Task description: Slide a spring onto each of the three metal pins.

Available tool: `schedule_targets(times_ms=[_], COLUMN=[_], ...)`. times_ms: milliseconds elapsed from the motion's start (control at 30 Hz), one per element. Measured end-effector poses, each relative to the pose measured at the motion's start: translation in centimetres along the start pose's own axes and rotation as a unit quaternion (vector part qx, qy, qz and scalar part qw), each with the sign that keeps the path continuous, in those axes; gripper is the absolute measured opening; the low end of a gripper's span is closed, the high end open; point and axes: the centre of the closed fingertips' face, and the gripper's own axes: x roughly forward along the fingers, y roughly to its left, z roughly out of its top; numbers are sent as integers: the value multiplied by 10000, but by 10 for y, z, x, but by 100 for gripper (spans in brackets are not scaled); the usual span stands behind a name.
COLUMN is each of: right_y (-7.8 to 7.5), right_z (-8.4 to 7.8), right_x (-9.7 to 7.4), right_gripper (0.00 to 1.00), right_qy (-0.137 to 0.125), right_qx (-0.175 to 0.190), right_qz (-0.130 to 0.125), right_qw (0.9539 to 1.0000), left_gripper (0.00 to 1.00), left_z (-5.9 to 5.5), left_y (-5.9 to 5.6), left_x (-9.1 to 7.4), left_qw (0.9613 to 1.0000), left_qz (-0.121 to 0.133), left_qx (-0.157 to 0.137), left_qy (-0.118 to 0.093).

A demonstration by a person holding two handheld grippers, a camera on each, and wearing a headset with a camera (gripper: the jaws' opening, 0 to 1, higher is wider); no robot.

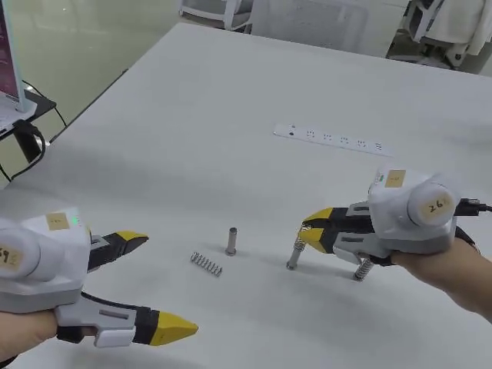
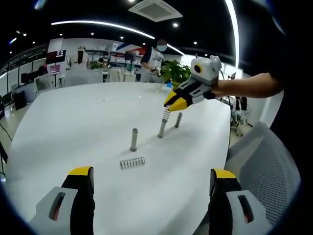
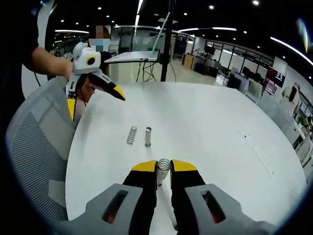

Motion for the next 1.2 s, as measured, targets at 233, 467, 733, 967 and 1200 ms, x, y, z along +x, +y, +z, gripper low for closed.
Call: schedule_targets(times_ms=[233,467,733,967,1200], right_y=[1,2,5,5,6], right_z=[-7,-16,-28,-40,-49], right_x=[4,9,16,18,20], right_gripper=[7,7,7,7,8], right_qy=[90,213,431,564,700], right_qx=[-29,5,-86,-2,38], right_qz=[16,25,81,72,61], right_qw=[10000,9998,9990,9984,9975], left_gripper=[95,95,95,95,95], left_z=[-2,-2,-4,-5,-6], left_y=[-1,-1,-1,0,-1], left_x=[0,1,1,0,0], left_qw=[10000,10000,10000,10000,10000], left_qz=[-2,-15,-11,4,-5], left_qx=[-10,-25,-33,-48,-57], left_qy=[10,6,20,17,23])
